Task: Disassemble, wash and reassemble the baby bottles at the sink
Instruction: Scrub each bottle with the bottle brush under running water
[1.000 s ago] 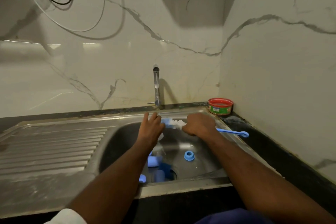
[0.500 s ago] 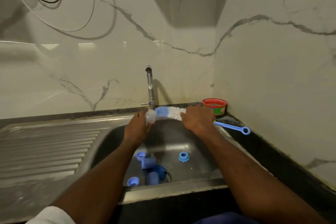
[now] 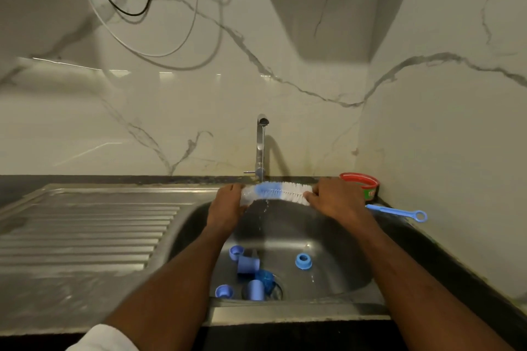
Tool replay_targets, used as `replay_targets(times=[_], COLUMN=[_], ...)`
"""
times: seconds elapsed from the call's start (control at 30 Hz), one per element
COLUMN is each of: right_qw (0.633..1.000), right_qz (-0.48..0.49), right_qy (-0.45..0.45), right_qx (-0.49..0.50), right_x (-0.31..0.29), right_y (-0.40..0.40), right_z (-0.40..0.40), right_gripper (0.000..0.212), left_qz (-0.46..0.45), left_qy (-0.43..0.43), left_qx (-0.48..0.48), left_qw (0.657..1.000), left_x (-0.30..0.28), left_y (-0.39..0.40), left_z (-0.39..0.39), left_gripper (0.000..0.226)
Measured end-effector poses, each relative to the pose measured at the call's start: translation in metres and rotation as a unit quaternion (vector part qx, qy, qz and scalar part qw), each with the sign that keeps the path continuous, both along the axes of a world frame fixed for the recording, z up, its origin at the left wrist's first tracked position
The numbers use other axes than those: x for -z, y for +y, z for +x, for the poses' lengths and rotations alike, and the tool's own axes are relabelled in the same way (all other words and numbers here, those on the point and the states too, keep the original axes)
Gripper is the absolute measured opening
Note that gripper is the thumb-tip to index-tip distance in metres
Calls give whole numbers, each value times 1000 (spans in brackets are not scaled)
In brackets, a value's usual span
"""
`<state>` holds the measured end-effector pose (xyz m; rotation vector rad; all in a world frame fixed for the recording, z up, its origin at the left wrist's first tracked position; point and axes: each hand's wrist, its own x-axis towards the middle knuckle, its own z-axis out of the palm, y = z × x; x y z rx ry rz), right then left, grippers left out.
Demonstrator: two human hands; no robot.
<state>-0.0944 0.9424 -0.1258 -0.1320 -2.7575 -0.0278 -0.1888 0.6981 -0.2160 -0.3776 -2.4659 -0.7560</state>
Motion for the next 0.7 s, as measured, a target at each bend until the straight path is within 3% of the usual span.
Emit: replay_targets(times=[0.2,0.3,0.4,0.53,0.7], right_qw=[999,998,998,998,995], right_qz=[11,38,33,49,98], right_qy=[-18,-22,-29,-5,16], right_qx=[-33,-39,-41,-24,-22], right_x=[-12,2,2,-10,8], right_y=[2,-19,-20,-22,-54], right_z=[6,1,2,10,10], right_gripper=[40,43,42,39,36], left_qz=[-27,-101,-135,-111,-214], left_qy=[-3,48,76,56,112], left_qx=[35,88,66,6,59], left_qw=[999,990,986,992,969], left_x=[0,2,-2,-6,-9], left_y=[-2,2,4,2,22], left_z=[-8,-8,-7,-5,2], left_gripper=[65,62,70,66,64])
